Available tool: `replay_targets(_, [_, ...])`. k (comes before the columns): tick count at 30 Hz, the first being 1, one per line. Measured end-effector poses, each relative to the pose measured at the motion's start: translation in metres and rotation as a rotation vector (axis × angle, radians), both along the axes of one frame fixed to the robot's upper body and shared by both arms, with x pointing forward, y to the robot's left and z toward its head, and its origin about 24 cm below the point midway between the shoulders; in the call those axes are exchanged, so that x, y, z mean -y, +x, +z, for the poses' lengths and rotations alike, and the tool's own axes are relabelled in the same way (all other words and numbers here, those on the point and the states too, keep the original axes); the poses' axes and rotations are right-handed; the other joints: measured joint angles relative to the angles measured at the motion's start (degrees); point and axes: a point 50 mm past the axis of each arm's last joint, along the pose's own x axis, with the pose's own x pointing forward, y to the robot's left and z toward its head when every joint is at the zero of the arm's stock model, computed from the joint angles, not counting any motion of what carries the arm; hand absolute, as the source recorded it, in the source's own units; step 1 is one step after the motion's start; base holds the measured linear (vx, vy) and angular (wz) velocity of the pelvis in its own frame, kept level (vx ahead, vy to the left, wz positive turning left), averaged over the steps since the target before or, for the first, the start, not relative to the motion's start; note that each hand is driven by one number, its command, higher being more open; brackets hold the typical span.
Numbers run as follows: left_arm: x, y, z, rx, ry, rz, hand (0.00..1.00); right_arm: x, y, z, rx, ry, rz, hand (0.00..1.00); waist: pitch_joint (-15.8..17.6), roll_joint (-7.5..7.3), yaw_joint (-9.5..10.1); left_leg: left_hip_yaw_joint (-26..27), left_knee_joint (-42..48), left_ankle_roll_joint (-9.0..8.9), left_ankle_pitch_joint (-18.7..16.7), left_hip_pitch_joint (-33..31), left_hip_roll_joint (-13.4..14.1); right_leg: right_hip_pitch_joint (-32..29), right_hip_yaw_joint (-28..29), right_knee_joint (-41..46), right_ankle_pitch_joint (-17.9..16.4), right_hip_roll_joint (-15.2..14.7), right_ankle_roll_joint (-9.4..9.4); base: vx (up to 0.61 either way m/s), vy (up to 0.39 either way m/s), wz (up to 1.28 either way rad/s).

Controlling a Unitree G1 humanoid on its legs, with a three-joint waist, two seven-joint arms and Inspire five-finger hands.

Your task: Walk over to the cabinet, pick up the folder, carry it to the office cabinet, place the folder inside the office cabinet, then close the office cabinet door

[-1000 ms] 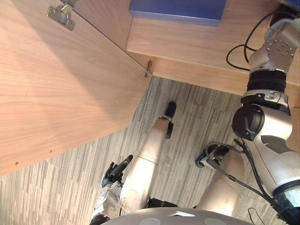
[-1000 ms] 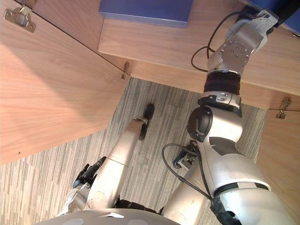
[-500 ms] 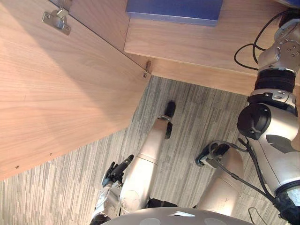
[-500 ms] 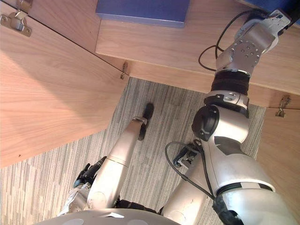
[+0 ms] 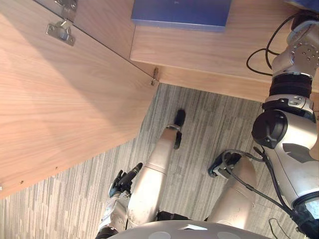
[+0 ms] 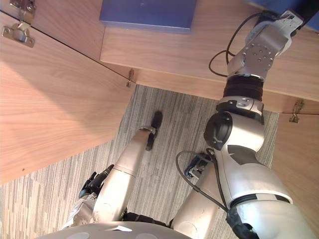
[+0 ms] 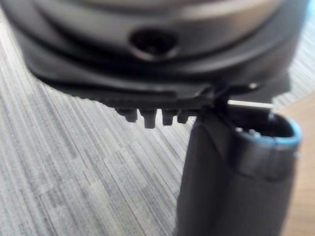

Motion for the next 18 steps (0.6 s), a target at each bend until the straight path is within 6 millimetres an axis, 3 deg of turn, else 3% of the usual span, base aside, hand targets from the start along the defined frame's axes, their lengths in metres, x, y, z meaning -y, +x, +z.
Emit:
replay_targets(12, [-0.004,-0.003,-0.001,-0.034,0.027,0.012,1.00,-0.012,0.013,-0.023,-0.088,0.043,0.072,1.00,-0.19,0.16,-0.28,1.99,-7.86,1.61,1.60,8.82,1.06,7.71,-0.23,-9.41,3.83,1.83,0.22,0.05,0.037,-0.09])
replay_targets(18, [-0.002,0.005,0.004,0.026,0.016,-0.018,1.00,-0.021,0.021,-0.031,-0.150,0.012,0.148,1.00,-1.06,1.15,-1.00,2.07,-13.37,1.83,3.98,12.46,1.79,10.83,-1.27,-14.94,6.69,2.86,0.11,0.04,0.029,-0.07])
